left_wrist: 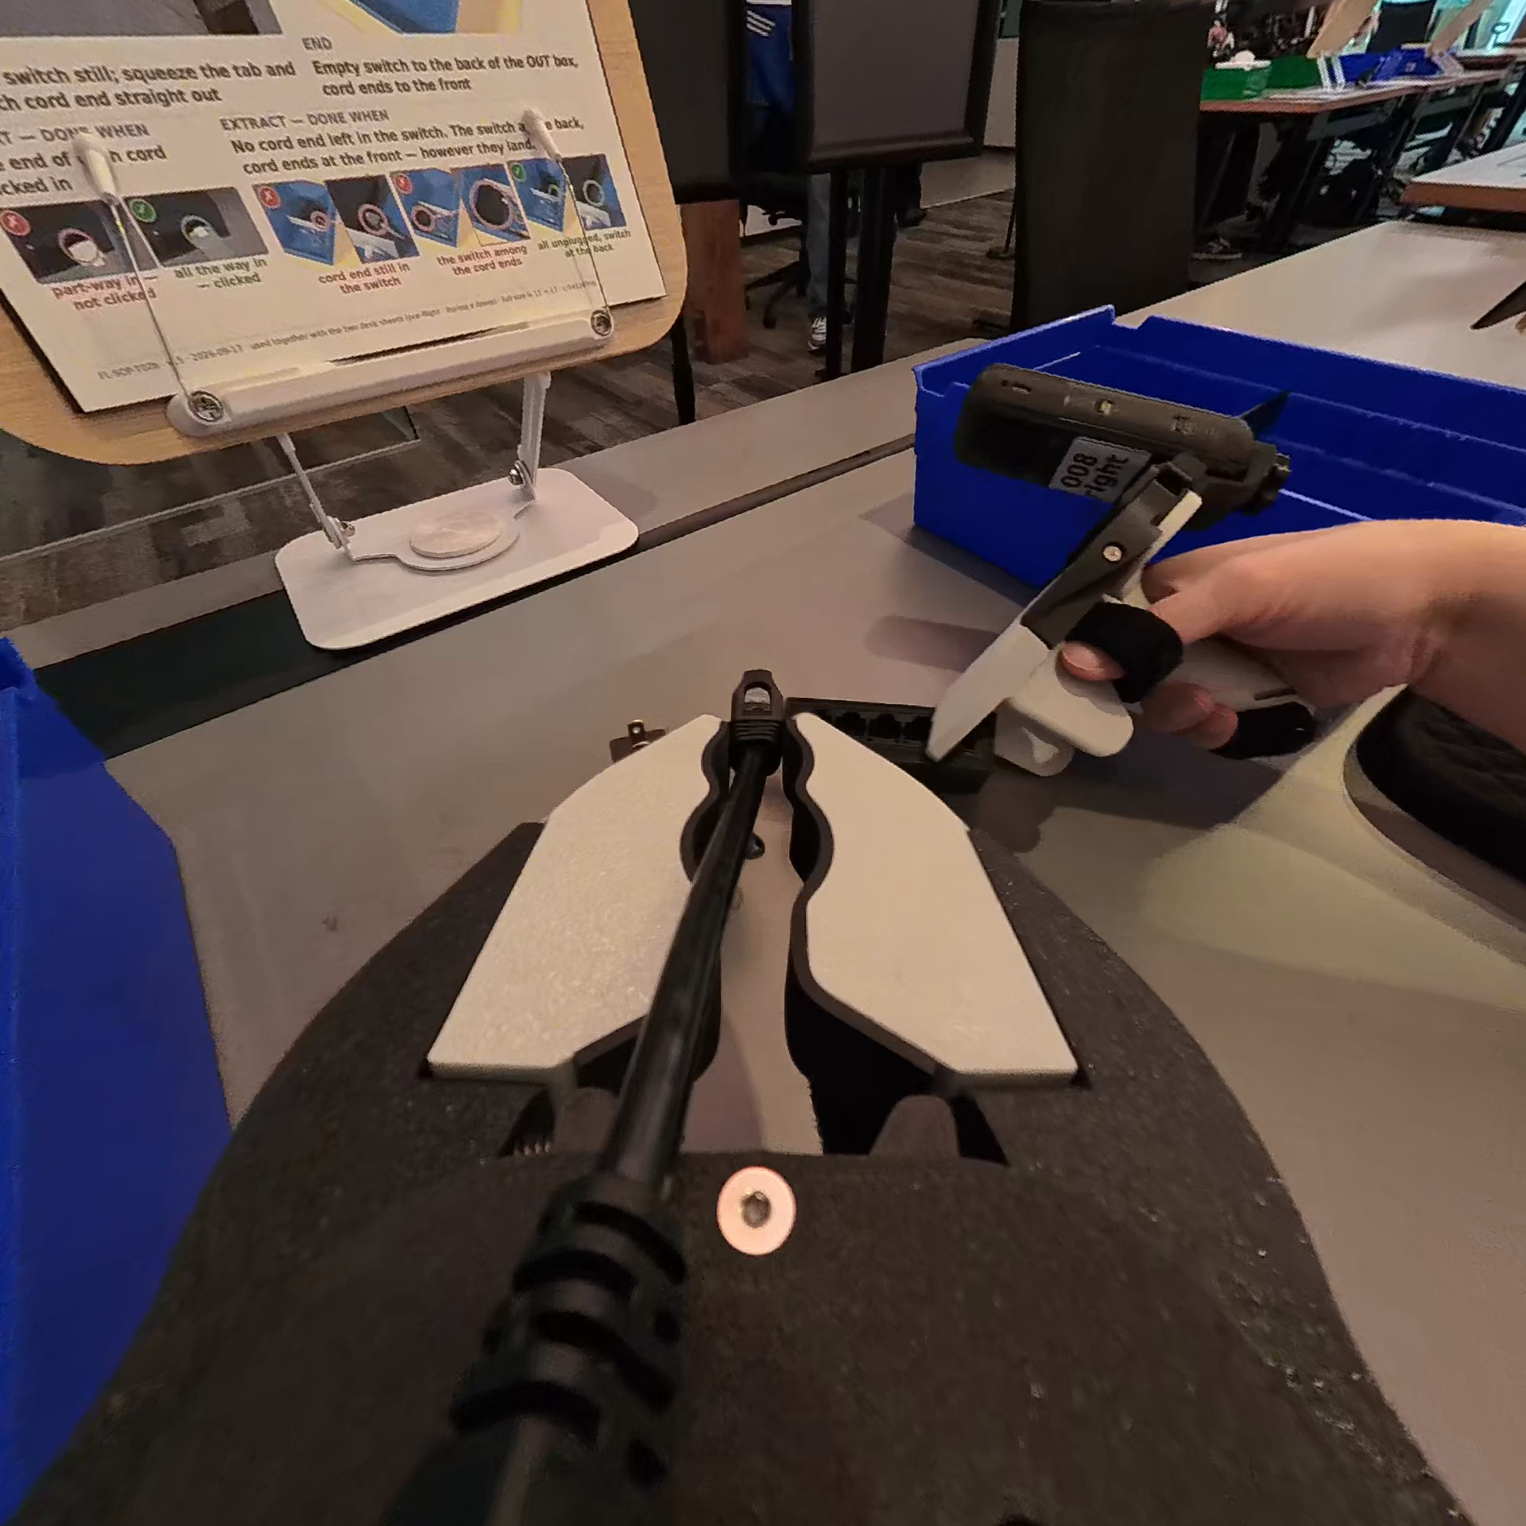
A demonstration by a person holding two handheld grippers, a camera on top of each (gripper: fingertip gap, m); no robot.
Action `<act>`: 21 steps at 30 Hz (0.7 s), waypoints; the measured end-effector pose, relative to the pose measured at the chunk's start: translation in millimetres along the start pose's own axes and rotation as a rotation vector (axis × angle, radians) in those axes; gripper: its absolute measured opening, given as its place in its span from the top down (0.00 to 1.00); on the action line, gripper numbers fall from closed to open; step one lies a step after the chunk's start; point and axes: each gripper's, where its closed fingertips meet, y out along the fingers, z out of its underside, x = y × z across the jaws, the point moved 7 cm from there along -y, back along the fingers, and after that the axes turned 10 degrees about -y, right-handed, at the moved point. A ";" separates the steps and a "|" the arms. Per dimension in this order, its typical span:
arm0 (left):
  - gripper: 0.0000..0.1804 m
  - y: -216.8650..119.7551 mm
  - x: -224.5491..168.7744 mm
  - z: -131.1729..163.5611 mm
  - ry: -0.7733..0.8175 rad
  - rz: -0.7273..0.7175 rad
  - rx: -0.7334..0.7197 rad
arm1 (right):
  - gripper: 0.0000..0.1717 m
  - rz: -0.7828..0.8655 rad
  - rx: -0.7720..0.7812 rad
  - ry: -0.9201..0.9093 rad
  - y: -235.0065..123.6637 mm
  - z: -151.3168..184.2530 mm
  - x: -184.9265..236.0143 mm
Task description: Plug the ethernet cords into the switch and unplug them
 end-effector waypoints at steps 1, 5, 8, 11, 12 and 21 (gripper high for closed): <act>0.94 0.4 -0.8 0.4 0.001 0.003 0.003 | 0.64 0.022 -0.006 -0.008 -0.7 -2.7 -1.5; 0.94 3.4 -3.1 2.8 -0.006 0.025 0.020 | 0.64 0.156 -0.051 -0.071 -5.8 -12.3 -7.3; 0.94 5.7 -4.7 3.2 -0.007 0.035 0.025 | 0.64 0.241 -0.062 -0.109 -7.8 -14.6 -11.8; 0.94 7.2 -6.7 3.0 -0.005 0.045 0.027 | 0.64 0.241 -0.071 -0.106 -7.8 -15.2 -13.3; 0.94 7.9 -7.2 3.3 -0.002 0.046 0.029 | 0.64 0.231 -0.069 -0.095 -7.9 -15.1 -13.2; 0.94 13.7 -11.7 11.3 0.022 0.070 0.059 | 0.64 -0.129 -0.072 0.147 4.1 -15.6 -2.6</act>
